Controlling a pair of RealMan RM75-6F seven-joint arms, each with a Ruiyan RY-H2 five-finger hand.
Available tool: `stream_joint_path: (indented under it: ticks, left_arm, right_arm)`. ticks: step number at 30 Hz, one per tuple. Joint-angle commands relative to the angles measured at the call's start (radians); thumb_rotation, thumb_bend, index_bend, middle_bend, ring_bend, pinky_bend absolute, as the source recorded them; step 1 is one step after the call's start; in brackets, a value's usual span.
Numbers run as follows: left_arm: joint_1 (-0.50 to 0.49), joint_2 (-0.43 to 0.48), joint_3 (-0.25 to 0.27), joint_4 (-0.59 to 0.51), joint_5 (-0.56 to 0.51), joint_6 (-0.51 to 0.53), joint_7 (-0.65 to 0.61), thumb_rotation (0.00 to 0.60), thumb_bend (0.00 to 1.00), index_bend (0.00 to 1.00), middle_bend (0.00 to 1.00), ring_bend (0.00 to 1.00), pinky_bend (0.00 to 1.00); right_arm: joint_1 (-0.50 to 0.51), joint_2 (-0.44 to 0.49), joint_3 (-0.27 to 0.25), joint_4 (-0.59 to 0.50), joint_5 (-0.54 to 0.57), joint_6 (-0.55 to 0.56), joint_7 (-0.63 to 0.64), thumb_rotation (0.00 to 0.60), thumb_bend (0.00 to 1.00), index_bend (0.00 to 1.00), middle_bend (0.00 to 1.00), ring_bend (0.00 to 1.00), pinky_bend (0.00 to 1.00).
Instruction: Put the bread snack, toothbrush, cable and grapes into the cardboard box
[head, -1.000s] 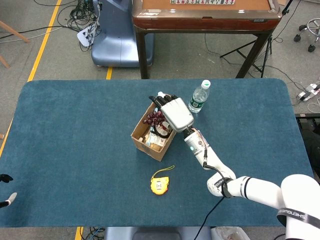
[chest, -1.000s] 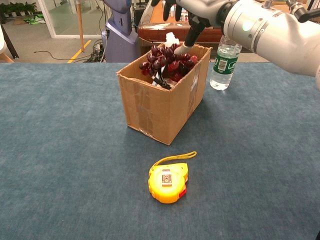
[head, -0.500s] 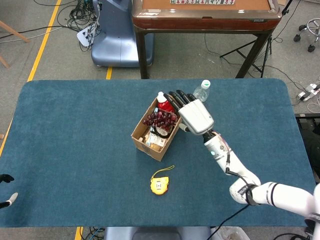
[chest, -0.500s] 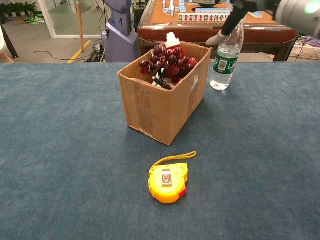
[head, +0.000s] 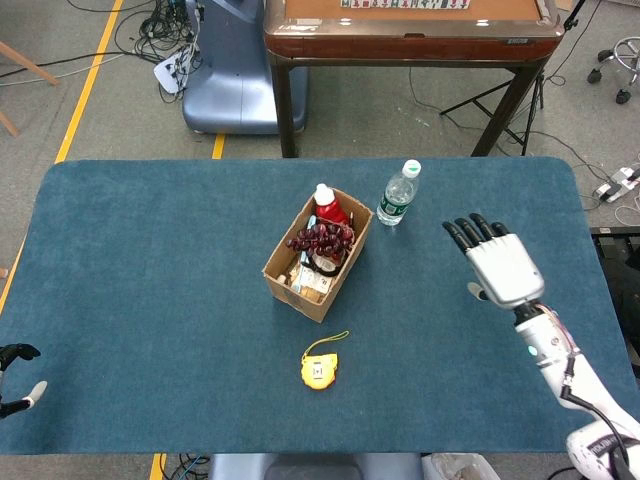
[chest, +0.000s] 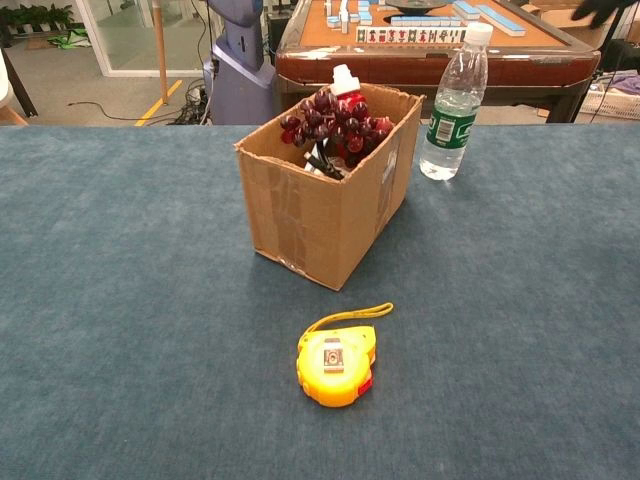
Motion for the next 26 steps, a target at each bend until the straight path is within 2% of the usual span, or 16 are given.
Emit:
stream_joint_path:
  ticks: [1,8,14,19,23,26]
  left_arm:
    - [-0.003,-0.003,-0.004,0.001,-0.004,-0.001,0.005,0.6,0.21,0.41,0.42,0.32,0.49]
    - [-0.009,0.006,-0.009,-0.025,-0.003,-0.001,0.004,0.6,0.21,0.4,0.42,0.32,0.49]
    - [-0.021,0.012,-0.016,-0.047,0.0,-0.006,0.004,0.6,0.21,0.4,0.42,0.32,0.49]
    - [-0.018,0.019,-0.012,-0.044,0.0,-0.006,-0.016,0.6,0.21,0.4,0.42,0.32,0.49]
    - [-0.015,0.024,-0.007,-0.045,0.012,-0.001,-0.025,0.6,0.21,0.4,0.42,0.32,0.49]
    - [-0.019,0.023,-0.001,-0.046,0.029,-0.002,-0.019,0.6,0.21,0.4,0.42,0.32,0.49]
  right_arm:
    - [-0.089,0.034,-0.042,-0.024,-0.017,0.082,0.047,0.6,0.0,0.16,0.18,0.11,0.32]
    - [-0.225,0.048,-0.104,-0.015,-0.082,0.163,0.189,0.6,0.0,0.17,0.19,0.11,0.32]
    - [-0.339,0.005,-0.144,0.051,-0.148,0.267,0.239,0.6,0.0,0.17,0.2,0.12,0.32]
    - [-0.435,-0.077,-0.133,0.149,-0.175,0.399,0.265,0.6,0.0,0.18,0.22,0.14,0.32]
    - [-0.469,-0.093,-0.106,0.174,-0.192,0.462,0.275,0.6,0.0,0.2,0.25,0.15,0.32]
    - [-0.481,-0.091,-0.1,0.192,-0.207,0.465,0.314,0.6,0.0,0.2,0.26,0.16,0.32]
